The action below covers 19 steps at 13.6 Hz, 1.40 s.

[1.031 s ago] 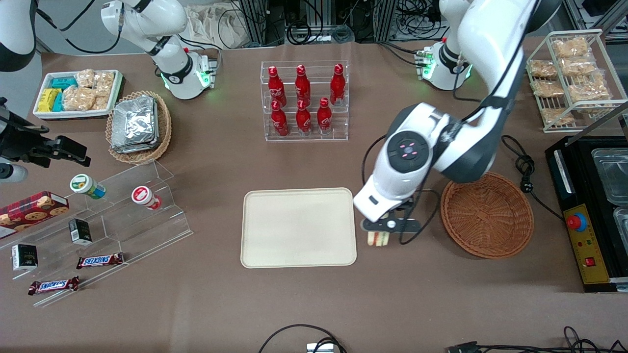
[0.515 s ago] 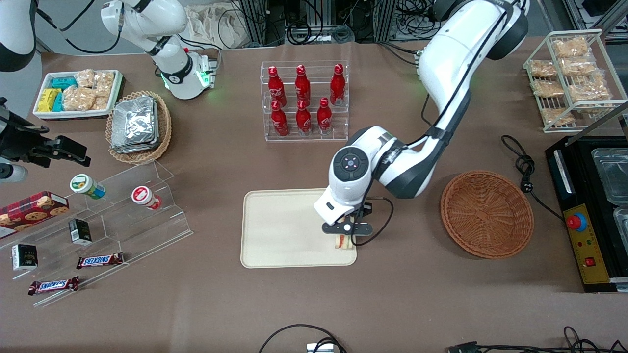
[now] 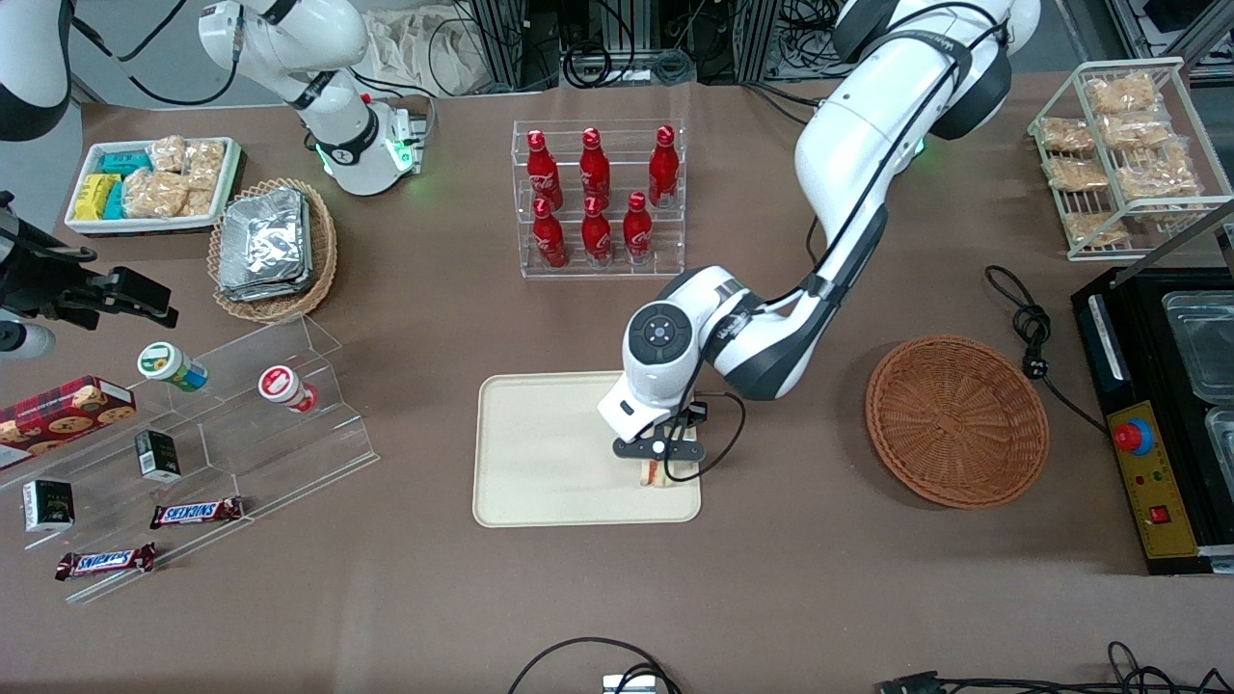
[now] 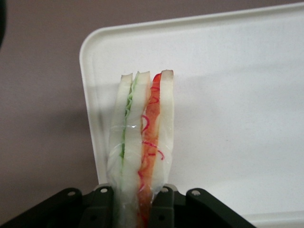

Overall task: Place sandwich from basket to tray
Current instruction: 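Carry the sandwich with the left gripper over the cream tray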

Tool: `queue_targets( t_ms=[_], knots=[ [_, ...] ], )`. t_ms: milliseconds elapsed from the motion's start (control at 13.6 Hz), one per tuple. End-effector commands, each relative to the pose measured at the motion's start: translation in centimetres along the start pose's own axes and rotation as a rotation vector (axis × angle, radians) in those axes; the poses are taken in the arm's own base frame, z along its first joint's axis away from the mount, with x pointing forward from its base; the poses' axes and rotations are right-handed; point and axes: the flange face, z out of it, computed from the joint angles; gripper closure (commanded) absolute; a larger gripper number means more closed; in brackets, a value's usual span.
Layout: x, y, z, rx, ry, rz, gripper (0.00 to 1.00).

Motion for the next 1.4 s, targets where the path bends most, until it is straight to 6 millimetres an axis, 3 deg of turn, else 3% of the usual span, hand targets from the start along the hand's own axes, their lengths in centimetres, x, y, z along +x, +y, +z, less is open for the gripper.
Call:
queue_targets(
  t_ms=[0,294,589,663,810,1104,1325],
  knots=[
    [0.2,1.0,1.1,0.029,0.033,-0.018,0.84],
    [0.2,1.3,2.0,0.021,0.048,-0.025,0.81],
    [0.0,1.4,2.5,0.021,0.041,-0.027,0.60],
    [0.0,1.4,2.5,0.021,0.041,-0.027,0.48],
    [0.1,1.4,2.5,0.019,0.042,-0.068,0.00],
    [0.6,1.2,1.1,-0.004,0.069,-0.143,0.00],
    [1.3,-0.1,-2.9,0.019,0.080,-0.187,0.00]
  ],
)
